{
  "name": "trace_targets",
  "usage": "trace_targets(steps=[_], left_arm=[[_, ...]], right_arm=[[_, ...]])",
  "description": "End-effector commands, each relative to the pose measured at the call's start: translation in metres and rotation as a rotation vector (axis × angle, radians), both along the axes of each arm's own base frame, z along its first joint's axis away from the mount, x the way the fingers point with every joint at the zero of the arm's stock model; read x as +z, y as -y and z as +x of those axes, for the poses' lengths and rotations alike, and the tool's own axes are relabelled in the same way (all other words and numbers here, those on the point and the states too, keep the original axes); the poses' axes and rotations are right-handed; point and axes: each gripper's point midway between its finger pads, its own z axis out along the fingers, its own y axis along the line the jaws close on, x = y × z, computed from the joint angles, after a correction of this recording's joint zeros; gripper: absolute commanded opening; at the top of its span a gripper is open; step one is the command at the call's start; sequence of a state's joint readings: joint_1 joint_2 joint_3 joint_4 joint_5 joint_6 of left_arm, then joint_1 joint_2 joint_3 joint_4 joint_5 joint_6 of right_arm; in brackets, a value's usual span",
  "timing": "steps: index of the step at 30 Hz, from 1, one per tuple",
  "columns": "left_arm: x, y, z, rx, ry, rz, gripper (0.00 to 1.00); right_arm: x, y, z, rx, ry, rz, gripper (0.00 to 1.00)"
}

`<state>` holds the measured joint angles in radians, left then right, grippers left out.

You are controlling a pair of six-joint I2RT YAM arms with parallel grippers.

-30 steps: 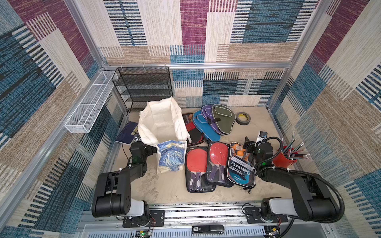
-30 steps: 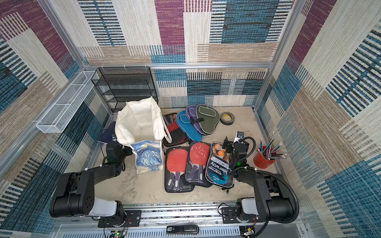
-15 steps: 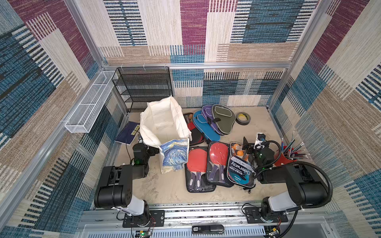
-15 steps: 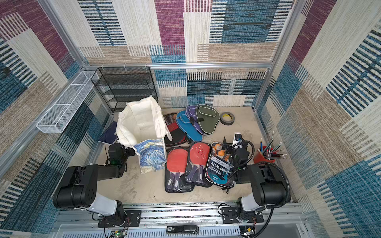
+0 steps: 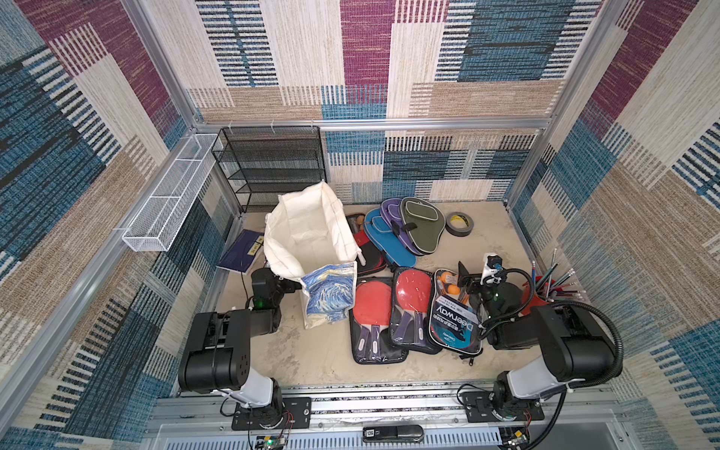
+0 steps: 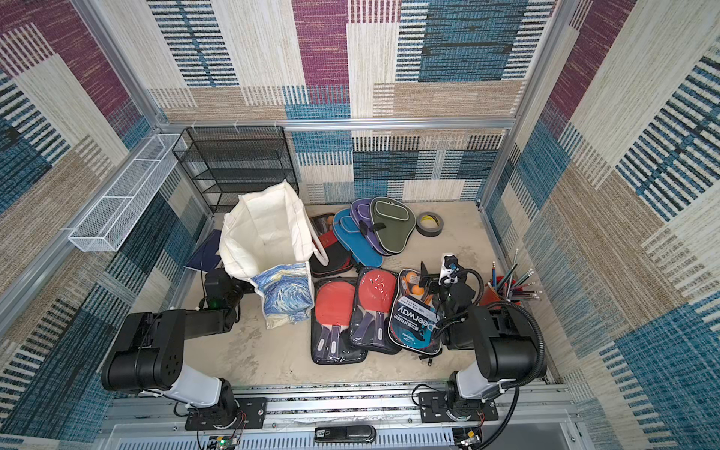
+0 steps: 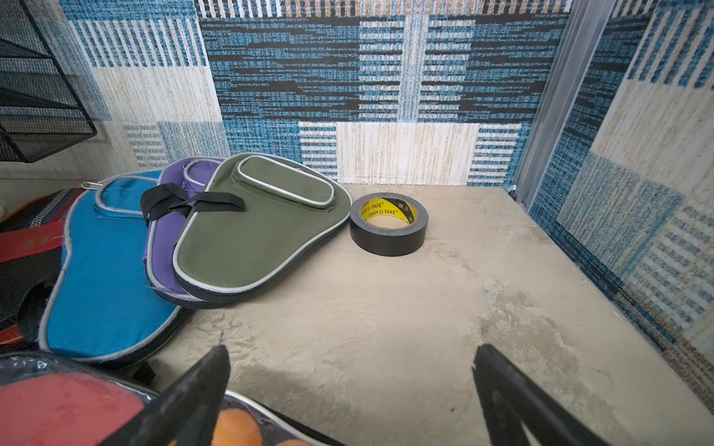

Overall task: Remove the ping pong set from the canvas bag
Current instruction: Reset both arms

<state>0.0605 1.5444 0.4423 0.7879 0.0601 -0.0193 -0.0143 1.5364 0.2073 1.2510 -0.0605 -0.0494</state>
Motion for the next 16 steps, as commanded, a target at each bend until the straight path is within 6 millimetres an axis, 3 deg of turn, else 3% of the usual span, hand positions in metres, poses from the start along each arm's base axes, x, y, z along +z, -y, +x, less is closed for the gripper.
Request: trace_targets(steps=[1,16], left_arm=[[0.0026,0.0036,0.0013,-0.026,0.008,0.011,0.99],[0.0025,0.0031,0.0025,-0.024,0.007,0.012,0.99]], right_arm=[[0.0114,-0.0026,0.0022,0.015,0.041,0.009,0.99],[0.0112,-0.0024,0.0029,0.018,0.037,0.013,0.99]])
